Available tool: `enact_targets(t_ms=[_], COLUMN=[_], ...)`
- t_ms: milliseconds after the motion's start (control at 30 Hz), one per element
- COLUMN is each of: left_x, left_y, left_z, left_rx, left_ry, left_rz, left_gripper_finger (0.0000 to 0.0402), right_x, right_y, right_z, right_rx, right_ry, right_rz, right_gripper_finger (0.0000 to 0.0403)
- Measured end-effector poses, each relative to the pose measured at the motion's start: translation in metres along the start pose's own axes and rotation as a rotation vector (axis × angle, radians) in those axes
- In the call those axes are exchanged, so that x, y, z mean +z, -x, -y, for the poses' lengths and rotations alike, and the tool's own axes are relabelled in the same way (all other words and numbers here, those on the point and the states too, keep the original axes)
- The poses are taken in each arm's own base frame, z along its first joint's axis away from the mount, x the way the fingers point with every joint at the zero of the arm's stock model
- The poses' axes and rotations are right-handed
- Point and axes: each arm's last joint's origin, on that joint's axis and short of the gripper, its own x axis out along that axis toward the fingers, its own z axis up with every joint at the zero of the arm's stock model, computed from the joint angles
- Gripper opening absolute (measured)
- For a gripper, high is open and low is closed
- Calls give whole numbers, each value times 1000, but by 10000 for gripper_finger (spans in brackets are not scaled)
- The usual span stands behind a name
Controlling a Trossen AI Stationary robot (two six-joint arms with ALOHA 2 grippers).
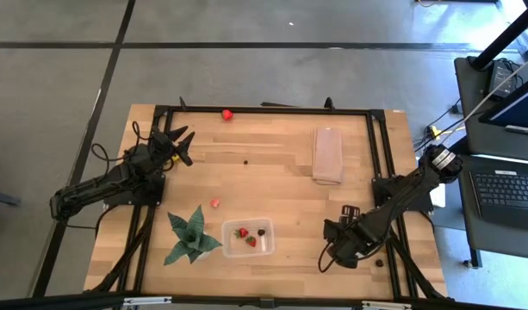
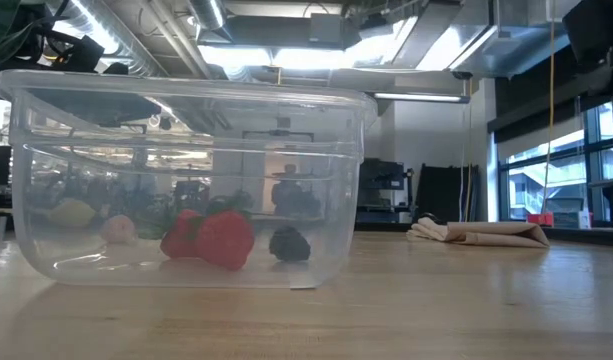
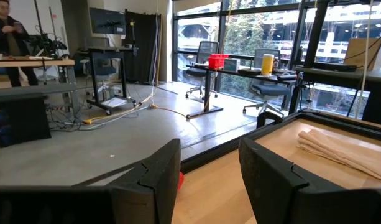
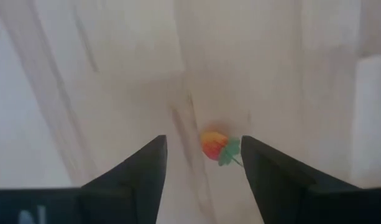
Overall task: Pick and placing Produce into tupperware
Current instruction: Put the bottom red and yellow strawberry into the transparent bin
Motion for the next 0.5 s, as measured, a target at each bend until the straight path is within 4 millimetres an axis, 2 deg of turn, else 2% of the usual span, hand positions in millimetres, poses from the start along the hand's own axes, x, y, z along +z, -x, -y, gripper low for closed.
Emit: enact_targets(t_ms=[233, 500], left_x=[0, 0], left_y=[0, 0], left_z=[0, 0], left_rx=[0, 0], left_ry=[0, 0], left_rz=[0, 0], left_gripper_finger=[157, 157], right_x=[2, 4], right_y=[0, 0], right_z=[-2, -4], right_rx=[22, 44], right_ry=[0, -14], right_rz=[17, 32], right_gripper_finger=[216, 276])
